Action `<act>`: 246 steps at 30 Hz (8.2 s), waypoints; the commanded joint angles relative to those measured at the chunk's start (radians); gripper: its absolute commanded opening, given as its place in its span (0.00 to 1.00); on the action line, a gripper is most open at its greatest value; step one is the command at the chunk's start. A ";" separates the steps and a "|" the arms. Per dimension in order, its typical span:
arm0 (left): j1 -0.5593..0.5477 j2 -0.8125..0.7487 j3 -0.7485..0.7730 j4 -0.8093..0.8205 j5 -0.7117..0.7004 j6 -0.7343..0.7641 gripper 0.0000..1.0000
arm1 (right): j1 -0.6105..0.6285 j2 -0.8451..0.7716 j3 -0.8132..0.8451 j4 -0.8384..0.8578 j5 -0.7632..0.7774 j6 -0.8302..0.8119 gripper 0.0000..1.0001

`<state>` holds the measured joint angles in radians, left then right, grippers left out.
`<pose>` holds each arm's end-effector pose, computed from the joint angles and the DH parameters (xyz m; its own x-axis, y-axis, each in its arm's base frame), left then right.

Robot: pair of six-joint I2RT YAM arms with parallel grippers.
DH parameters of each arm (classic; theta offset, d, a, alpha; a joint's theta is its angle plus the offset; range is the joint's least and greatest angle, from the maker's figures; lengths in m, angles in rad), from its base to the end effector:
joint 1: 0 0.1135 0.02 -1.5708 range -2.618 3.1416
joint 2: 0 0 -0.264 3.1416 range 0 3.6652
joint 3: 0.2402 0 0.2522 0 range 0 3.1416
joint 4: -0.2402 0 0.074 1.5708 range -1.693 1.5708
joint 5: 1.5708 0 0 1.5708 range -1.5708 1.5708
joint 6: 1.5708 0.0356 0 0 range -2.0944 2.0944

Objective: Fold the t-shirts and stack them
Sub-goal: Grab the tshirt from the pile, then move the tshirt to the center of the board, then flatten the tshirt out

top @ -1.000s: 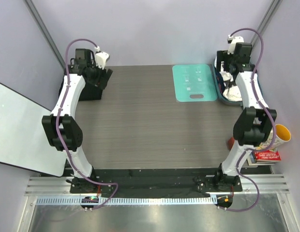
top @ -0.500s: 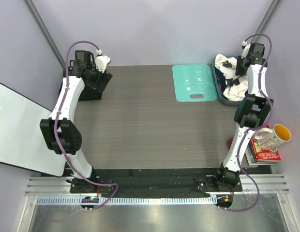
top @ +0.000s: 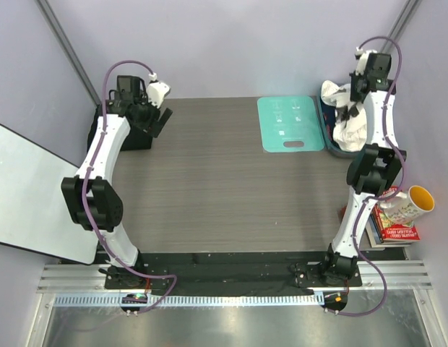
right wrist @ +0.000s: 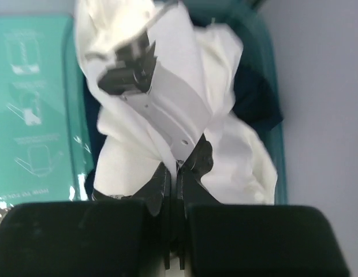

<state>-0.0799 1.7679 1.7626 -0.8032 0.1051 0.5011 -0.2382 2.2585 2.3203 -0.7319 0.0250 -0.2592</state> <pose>0.3910 -0.0351 0.3520 -0.5595 0.5241 -0.6421 0.4793 0.8366 0.2652 0.4995 -0.1222 0.3244 -0.6487 -0.1062 -0.7536 0.0917 0.9721 -0.2159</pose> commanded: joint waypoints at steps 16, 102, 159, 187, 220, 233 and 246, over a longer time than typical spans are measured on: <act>-0.092 -0.139 -0.147 0.447 -0.142 0.019 0.90 | 0.293 -0.691 -0.198 0.215 -0.537 -0.258 0.01; -0.304 0.050 -0.124 0.121 0.114 0.479 0.00 | 0.405 -0.669 -1.020 0.144 -0.085 -0.707 0.01; -0.044 -0.432 -0.680 0.637 -0.146 0.650 0.00 | 0.318 -0.774 -1.220 0.730 -0.386 -1.131 0.32; -0.087 -0.525 -0.851 0.345 0.097 0.663 0.69 | 0.602 -0.765 -1.129 0.152 -0.580 -0.850 0.63; -0.101 -0.496 -0.871 0.421 0.031 0.562 0.64 | 0.721 -0.424 -0.973 0.308 -0.507 -0.779 0.57; -0.101 -0.368 -0.879 0.447 0.093 0.596 0.67 | 0.723 -0.416 -0.977 0.282 -0.455 -0.807 0.06; -0.090 -0.288 -0.934 0.550 0.031 0.636 0.67 | 0.721 -0.421 -0.972 0.292 -0.436 -0.808 0.05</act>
<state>-0.1768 1.4654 0.8326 -0.3431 0.1581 1.1149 0.4789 1.8465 1.3136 -0.4496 -0.4179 -1.0626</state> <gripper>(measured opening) 0.671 0.059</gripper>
